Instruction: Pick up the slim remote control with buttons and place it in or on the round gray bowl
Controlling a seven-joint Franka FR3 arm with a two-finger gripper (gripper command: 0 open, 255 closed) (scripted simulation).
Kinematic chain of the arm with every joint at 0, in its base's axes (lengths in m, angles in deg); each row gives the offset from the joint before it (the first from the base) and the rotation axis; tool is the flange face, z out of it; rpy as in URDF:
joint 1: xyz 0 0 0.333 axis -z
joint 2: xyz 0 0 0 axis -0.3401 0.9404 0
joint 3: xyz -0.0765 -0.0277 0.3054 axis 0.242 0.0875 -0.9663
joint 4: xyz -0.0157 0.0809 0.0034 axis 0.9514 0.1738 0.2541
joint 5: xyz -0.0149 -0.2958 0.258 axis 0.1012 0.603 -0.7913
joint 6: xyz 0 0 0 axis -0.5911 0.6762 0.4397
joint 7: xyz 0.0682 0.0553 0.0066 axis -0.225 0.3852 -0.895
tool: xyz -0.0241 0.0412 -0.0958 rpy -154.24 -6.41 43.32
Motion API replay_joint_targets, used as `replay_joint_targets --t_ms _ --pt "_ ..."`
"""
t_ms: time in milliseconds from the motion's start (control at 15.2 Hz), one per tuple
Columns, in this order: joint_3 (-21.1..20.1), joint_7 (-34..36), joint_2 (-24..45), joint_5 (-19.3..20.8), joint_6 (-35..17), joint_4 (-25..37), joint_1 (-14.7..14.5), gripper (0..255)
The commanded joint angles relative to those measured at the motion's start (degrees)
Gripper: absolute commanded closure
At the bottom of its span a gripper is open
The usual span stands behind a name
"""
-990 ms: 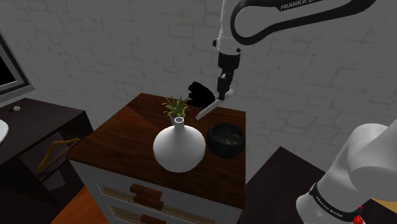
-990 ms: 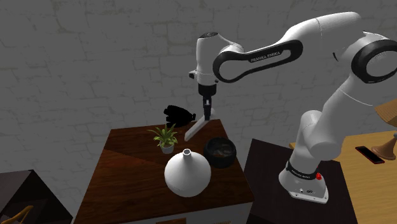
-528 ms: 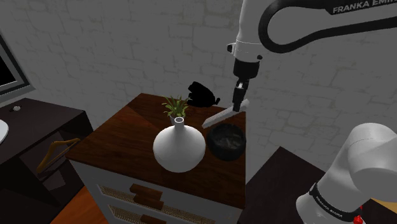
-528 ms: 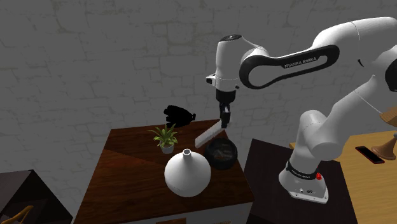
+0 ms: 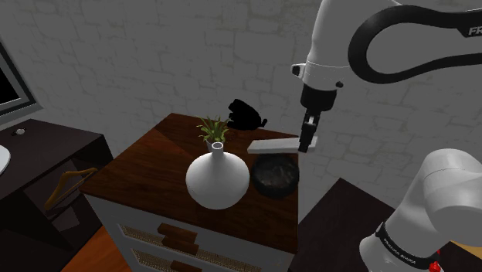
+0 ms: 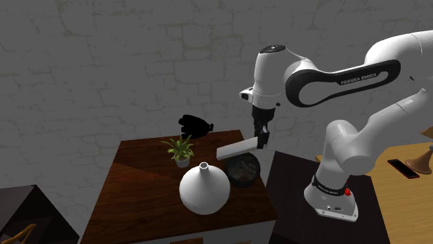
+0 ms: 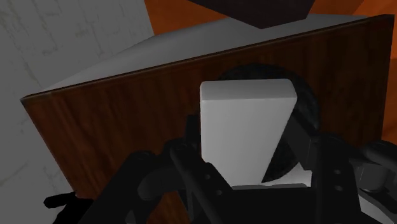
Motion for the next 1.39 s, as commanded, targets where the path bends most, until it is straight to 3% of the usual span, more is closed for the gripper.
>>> replay_joint_targets --t_ms 0,594,1122,1188,1320 --pt "-0.2 0.1 -0.2 -0.2 -1.6 -1.8 -0.2 255" --pt "-0.9 0.2 1.4 -0.8 -9.6 -8.3 -0.4 255" --pt "-0.9 0.2 1.4 -0.8 -9.6 -8.3 -0.4 255" --pt "-0.9 0.2 1.4 -0.8 -9.6 -8.3 -0.4 0" --pt "-0.9 0.2 1.4 -0.8 -9.6 -8.3 -0.4 0"
